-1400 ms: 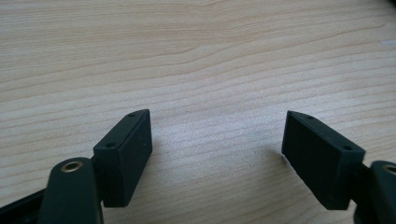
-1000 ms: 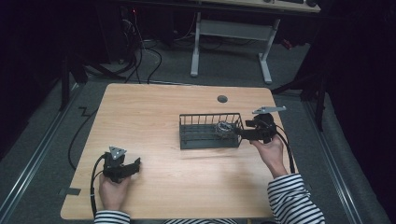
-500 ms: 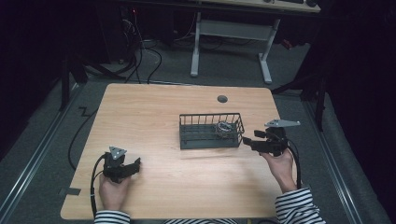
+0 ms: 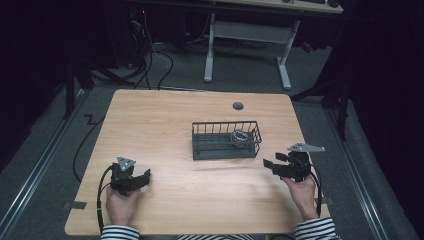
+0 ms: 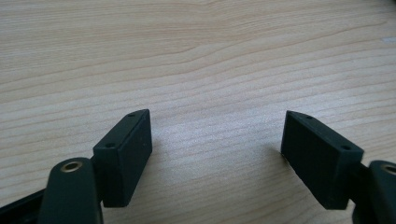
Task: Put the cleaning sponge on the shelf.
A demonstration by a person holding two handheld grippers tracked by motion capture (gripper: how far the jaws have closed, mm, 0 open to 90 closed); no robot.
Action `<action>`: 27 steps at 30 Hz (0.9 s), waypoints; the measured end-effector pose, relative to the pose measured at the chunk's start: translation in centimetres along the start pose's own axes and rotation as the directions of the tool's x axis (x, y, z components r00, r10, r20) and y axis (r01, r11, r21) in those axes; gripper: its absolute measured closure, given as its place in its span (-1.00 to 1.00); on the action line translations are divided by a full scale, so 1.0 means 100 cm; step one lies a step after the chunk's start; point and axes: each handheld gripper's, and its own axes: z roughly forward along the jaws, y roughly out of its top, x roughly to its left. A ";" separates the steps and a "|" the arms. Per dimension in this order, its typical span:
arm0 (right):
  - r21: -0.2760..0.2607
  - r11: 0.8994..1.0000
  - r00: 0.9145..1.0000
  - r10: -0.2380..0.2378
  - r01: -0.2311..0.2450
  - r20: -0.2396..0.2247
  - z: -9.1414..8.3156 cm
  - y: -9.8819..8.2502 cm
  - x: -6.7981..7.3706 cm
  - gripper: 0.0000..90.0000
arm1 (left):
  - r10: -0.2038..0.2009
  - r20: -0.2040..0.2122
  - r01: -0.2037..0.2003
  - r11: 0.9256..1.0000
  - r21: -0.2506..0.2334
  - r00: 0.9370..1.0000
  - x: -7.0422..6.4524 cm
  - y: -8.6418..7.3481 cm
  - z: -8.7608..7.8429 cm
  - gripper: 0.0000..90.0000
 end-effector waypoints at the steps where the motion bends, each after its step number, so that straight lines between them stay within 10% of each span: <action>1: -0.001 1.000 1.000 0.000 0.000 0.001 0.001 -0.003 -0.001 -0.24 | 0.001 0.000 -0.001 1.000 0.000 1.000 0.000 0.000 0.000 -0.44; 18: 0.024 0.999 0.999 0.027 -0.028 0.045 0.015 -0.039 -0.004 -0.24 | 0.007 -0.005 -0.007 1.000 0.003 1.000 -0.001 0.000 0.000 -0.44; 27: 0.083 0.993 0.989 -0.096 0.087 0.115 0.028 -0.053 0.007 -0.25 | 0.009 -0.008 -0.009 1.000 0.003 1.000 -0.001 0.000 0.000 -0.44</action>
